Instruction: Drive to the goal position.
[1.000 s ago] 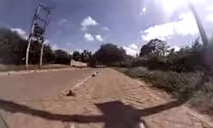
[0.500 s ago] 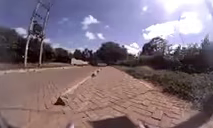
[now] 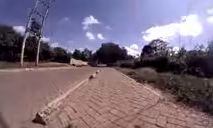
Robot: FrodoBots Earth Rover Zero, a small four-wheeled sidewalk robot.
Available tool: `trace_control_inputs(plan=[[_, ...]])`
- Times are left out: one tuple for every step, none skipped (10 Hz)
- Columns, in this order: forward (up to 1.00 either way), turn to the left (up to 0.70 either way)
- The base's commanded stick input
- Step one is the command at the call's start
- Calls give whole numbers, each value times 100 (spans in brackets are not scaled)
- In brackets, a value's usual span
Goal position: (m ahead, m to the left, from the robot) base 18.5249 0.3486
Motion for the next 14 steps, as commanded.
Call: trace_control_inputs(plan=[[100, 0], [100, 0], [100, 0], [100, 0], [100, 0], [100, 0], [100, -11], [100, -34], [100, -33], [100, -27], [100, -12], [100, 0], [100, 0], [100, 0]])
